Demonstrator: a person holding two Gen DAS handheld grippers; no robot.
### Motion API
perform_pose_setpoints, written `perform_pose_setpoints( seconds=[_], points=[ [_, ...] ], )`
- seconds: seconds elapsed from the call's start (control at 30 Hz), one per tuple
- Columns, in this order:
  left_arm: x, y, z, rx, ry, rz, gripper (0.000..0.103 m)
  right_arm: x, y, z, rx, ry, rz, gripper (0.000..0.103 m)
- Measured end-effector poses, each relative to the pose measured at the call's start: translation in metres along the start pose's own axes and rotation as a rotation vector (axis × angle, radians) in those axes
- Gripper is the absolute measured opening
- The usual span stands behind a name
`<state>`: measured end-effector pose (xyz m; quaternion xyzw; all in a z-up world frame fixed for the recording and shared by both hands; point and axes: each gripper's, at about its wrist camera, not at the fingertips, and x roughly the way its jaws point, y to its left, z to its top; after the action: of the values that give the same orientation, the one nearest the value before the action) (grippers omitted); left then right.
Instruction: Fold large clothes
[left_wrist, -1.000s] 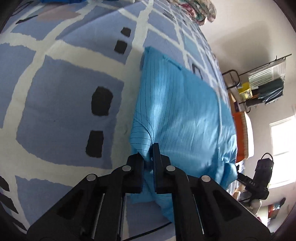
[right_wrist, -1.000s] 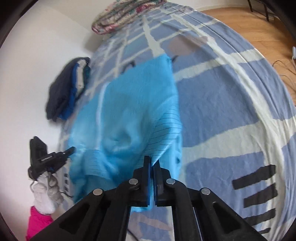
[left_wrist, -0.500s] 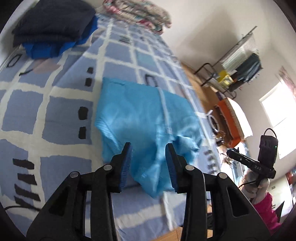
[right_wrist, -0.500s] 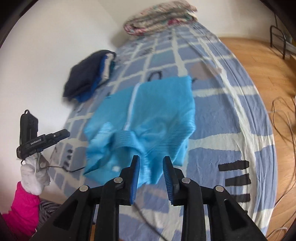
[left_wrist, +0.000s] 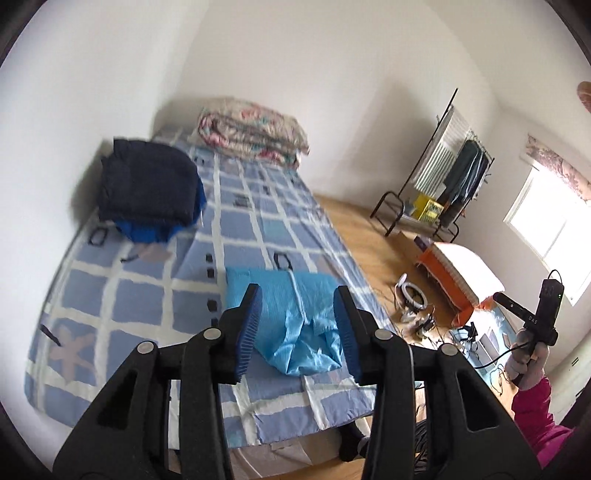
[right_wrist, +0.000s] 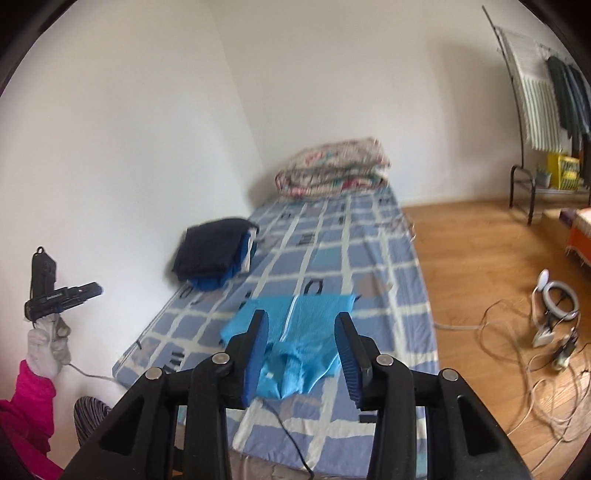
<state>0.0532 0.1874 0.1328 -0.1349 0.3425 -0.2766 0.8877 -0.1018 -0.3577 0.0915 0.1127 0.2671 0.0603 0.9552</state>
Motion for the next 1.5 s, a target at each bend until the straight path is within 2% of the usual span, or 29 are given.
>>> perform_pose_setpoints(
  seconds=[0.1,0.2,0.33,0.57,0.67,0.8,0.9,1.07,1.17,1.33,1.37,1.4,1.43,1.47,1.5],
  points=[
    [-0.036,-0.010,0.009,0.032,-0.092,0.026,0.067,-0.024,0.000,0.016,-0.024,-0.054,-0.023,0.042],
    [-0.031,-0.014,0.006,0.060,-0.075,0.014,0.068,-0.022,-0.001,0.019,-0.013,-0.052,0.007,0.046],
    [0.032,-0.017,-0.024,0.074,0.070,-0.052,0.068,0.024,0.002,-0.004,0.000,0.036,0.045,0.046],
    [0.184,-0.046,-0.108,0.236,0.391,-0.083,0.068,0.160,0.004,-0.083,0.112,0.341,0.133,0.046],
    [0.227,-0.063,-0.144,0.383,0.469,-0.021,0.068,0.204,0.004,-0.116,0.201,0.452,0.170,0.046],
    [0.270,-0.083,-0.193,0.672,0.544,0.074,0.068,0.254,0.000,-0.155,0.340,0.579,0.211,0.046],
    [0.292,-0.080,-0.216,0.773,0.583,0.095,0.068,0.287,-0.006,-0.177,0.439,0.646,0.218,0.046],
    [0.315,-0.066,-0.222,0.744,0.592,0.077,0.068,0.322,-0.028,-0.200,0.618,0.702,0.216,0.046],
    [0.320,-0.058,-0.219,0.715,0.598,0.065,0.068,0.334,-0.036,-0.204,0.663,0.712,0.209,0.046],
    [0.329,-0.053,-0.216,0.721,0.597,0.064,0.068,0.350,-0.040,-0.213,0.749,0.738,0.226,0.046],
    [0.331,-0.052,-0.215,0.707,0.596,0.059,0.064,0.353,-0.039,-0.214,0.753,0.748,0.229,0.046],
    [0.333,-0.050,-0.213,0.692,0.595,0.053,0.050,0.356,-0.036,-0.215,0.746,0.758,0.225,0.046],
    [0.335,-0.049,-0.212,0.691,0.598,0.053,0.040,0.358,-0.034,-0.215,0.733,0.766,0.216,0.046],
    [0.337,-0.049,-0.213,0.701,0.600,0.054,0.021,0.359,-0.032,-0.215,0.720,0.767,0.212,0.039],
    [0.339,-0.049,-0.214,0.713,0.603,0.050,0.008,0.359,-0.030,-0.213,0.695,0.768,0.205,0.032]
  ],
)
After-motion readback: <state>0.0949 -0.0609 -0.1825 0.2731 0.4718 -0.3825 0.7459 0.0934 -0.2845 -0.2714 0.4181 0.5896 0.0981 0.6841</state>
